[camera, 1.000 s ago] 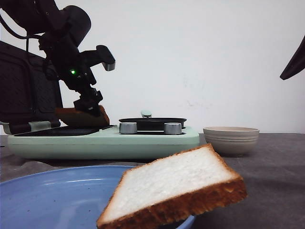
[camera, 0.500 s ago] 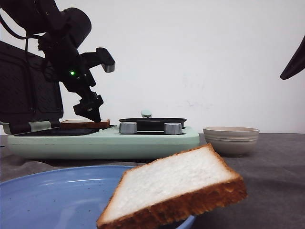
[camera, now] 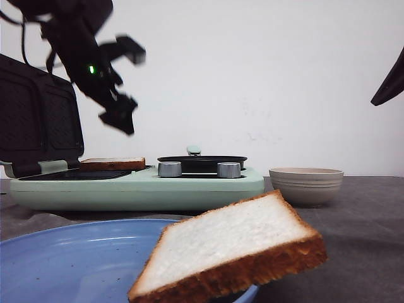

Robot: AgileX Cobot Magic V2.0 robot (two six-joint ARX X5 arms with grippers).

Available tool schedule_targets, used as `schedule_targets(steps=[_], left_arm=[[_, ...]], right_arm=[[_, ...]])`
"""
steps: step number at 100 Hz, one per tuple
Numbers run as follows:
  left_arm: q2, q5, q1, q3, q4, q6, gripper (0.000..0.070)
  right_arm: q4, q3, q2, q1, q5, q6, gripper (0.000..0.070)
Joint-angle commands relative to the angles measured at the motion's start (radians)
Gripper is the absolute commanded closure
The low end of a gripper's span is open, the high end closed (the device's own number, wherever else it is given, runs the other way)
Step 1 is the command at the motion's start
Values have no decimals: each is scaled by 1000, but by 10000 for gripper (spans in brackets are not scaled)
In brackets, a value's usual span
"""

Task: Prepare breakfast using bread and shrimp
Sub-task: 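Open the left gripper and raise it away from the press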

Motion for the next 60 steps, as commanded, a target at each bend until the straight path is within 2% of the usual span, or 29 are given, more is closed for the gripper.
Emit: schedule_targets(steps=[1, 22, 40, 53, 60], left_arm=[[-21, 1, 2, 27, 0, -113, 180], [-124, 3, 18, 27, -84, -275, 180], [-216, 18, 40, 27, -196, -459, 188], [-285, 81, 64, 27, -288, -554, 188], [-323, 138, 79, 27, -327, -573, 191]], right_arm=[[4, 16, 5, 3, 0, -13, 289], [4, 16, 5, 3, -1, -10, 289], [3, 16, 5, 3, -1, 0, 289], [-3, 16, 5, 3, -1, 16, 289], [-7, 16, 5, 3, -2, 22, 289]])
